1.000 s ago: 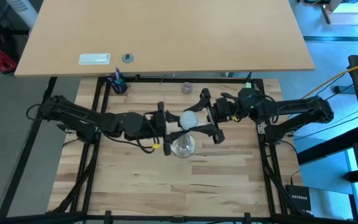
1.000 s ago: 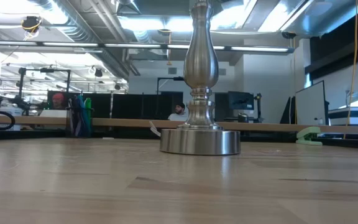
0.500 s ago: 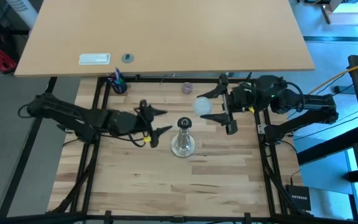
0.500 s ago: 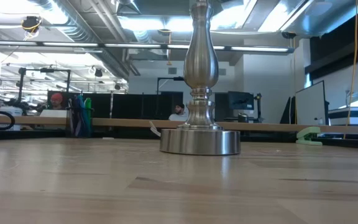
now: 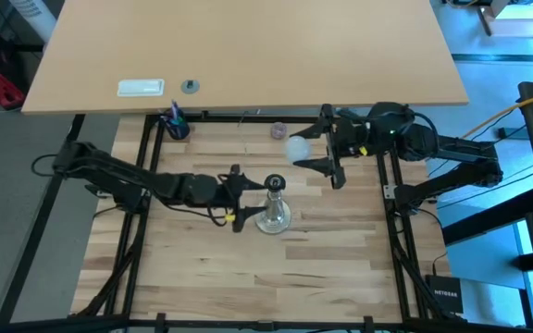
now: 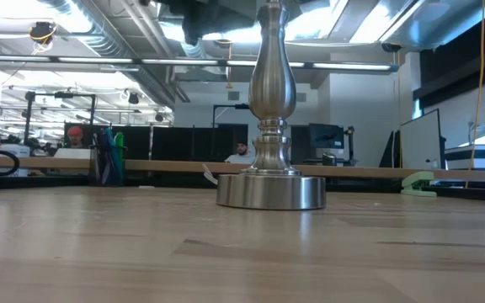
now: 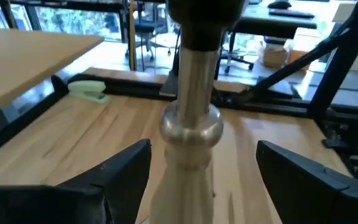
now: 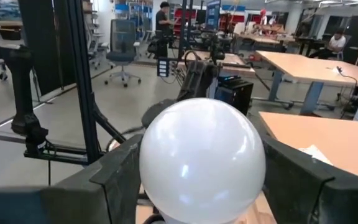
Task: Screw lightbulb
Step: Insert the lightbulb into the silver lamp
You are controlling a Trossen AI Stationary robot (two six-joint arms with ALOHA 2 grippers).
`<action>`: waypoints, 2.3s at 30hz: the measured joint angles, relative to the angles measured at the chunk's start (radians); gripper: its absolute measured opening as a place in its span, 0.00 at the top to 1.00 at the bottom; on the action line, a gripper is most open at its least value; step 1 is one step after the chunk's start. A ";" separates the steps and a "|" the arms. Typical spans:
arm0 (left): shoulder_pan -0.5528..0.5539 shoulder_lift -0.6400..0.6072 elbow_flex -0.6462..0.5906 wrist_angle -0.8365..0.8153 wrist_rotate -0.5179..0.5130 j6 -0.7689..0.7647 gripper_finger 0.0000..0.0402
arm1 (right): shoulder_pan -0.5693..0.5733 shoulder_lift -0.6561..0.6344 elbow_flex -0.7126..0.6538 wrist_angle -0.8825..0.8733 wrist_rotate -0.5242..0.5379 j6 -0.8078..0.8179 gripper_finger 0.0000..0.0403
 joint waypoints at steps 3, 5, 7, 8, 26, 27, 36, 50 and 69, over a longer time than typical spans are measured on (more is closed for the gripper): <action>0.002 0.037 0.000 0.019 -0.002 -0.001 0.30 | 0.001 0.002 0.000 0.006 -0.001 -0.004 0.32; 0.011 0.074 0.000 0.043 -0.003 -0.002 0.30 | 0.002 0.004 0.000 0.005 -0.001 -0.004 0.32; 0.018 0.114 0.000 0.092 -0.003 0.001 0.30 | 0.002 0.004 0.000 0.005 -0.001 -0.004 0.32; 0.021 0.133 0.000 0.128 -0.003 0.007 0.30 | 0.002 0.004 0.000 0.006 -0.002 -0.004 0.32; 0.029 0.207 0.000 0.288 0.038 0.056 0.69 | 0.002 0.073 0.000 0.048 -0.049 -0.004 0.32; 0.026 0.207 0.000 0.289 0.045 0.059 0.69 | 0.002 0.084 0.000 0.061 -0.065 0.001 0.32; -0.008 0.157 -0.002 0.234 0.113 0.081 0.69 | 0.002 0.178 0.000 0.165 -0.267 0.051 0.32; -0.021 0.102 -0.002 0.233 0.128 0.087 0.69 | 0.002 0.205 0.000 0.291 -0.407 0.072 0.32; -0.031 0.090 -0.002 0.231 0.131 0.082 0.69 | 0.008 0.235 0.004 0.239 -0.331 0.020 0.32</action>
